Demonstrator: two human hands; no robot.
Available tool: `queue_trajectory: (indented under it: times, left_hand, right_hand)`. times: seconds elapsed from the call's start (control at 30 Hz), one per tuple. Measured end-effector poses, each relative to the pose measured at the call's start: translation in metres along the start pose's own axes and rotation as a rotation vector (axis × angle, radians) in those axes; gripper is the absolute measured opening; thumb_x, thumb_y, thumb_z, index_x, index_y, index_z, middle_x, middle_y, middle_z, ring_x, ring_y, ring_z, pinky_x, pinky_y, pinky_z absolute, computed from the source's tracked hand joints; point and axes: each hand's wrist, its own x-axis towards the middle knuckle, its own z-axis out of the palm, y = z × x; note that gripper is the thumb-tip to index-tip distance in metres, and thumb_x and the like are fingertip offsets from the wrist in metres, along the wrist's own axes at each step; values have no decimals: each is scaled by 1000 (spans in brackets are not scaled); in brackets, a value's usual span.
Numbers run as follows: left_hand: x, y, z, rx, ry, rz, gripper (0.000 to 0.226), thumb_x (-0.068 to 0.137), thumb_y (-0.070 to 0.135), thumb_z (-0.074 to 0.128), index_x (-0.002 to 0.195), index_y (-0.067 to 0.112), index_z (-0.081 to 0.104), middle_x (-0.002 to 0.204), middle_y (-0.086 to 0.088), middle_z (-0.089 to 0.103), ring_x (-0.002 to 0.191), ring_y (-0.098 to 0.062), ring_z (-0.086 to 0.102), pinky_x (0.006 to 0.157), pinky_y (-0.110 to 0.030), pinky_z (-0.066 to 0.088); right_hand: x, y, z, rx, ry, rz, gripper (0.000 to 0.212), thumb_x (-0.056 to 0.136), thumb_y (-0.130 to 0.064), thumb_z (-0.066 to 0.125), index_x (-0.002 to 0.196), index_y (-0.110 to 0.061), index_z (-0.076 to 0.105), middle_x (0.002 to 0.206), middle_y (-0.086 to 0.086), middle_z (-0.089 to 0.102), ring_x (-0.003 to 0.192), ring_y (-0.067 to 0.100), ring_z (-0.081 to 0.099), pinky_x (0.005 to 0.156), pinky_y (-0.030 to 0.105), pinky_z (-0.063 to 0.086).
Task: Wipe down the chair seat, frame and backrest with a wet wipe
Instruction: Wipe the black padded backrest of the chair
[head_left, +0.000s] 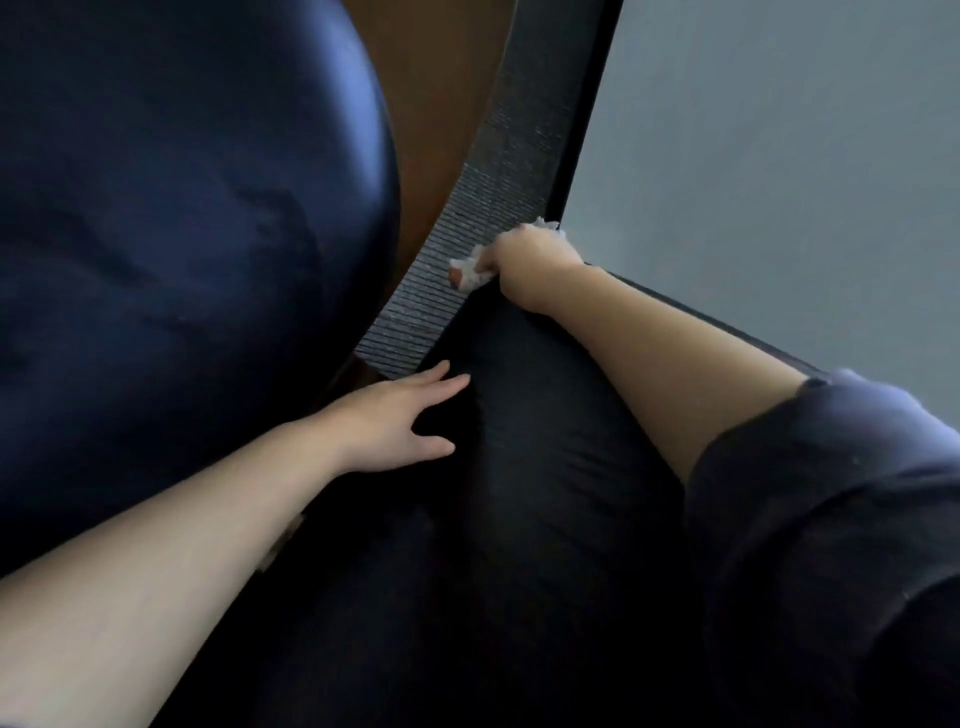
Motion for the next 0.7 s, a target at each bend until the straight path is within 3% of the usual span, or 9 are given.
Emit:
queue_trajectory:
  times: [0.13,0.23,0.3,0.4,0.5,0.6,0.7]
  left_hand:
    - [-5,-12,4,-71,9,-12,77,90,41,63,152,44,17,161,19,3,147,-7,14,119,-25,17]
    - [-20,-28,12,-108,-19,-73,81,91,40,63,154,39,12,162,16,1,148,-7,13,115,-18,15]
    - [-31,-42,14,-131,-20,-123,83,91,37,64,155,32,12,162,11,4,148,-7,12,114,-14,12]
    - [-45,-63,13,-134,-52,-252,84,89,39,66,155,23,18,159,-3,26,144,-15,29,115,-20,24]
    - [-59,-78,22,-204,-204,-329,83,86,37,71,152,12,28,151,-6,42,134,-15,47,110,-22,35]
    - [-69,-89,37,-286,-258,-343,72,84,28,75,145,8,42,147,-5,48,128,-15,52,108,-25,40]
    - [-73,-96,45,-378,-231,-338,80,84,21,76,150,9,32,151,-6,42,132,-15,48,109,-21,36]
  right_hand:
    - [0,-27,9,-32,-69,-119,32,91,-7,46,116,-15,63,119,12,61,112,32,55,89,39,41]
    - [5,-27,-4,-79,-62,18,32,95,-18,45,122,-14,61,126,16,57,122,36,49,105,48,32]
    - [1,-49,0,-117,-101,-19,34,96,-25,44,123,-13,61,127,17,57,124,36,48,110,51,24]
    - [-14,-90,19,-102,-196,-239,34,95,-18,45,126,-15,59,128,13,58,120,32,52,104,46,36]
    - [3,-74,10,-72,-163,-92,29,95,-18,47,120,-13,61,125,14,59,115,32,56,95,41,43]
    - [-4,-93,18,-107,-177,-89,30,93,-16,47,119,-9,61,125,16,59,117,35,55,104,44,38]
    - [-27,-131,39,-84,-260,-261,34,92,-11,48,123,-12,59,127,15,57,119,35,53,102,43,39]
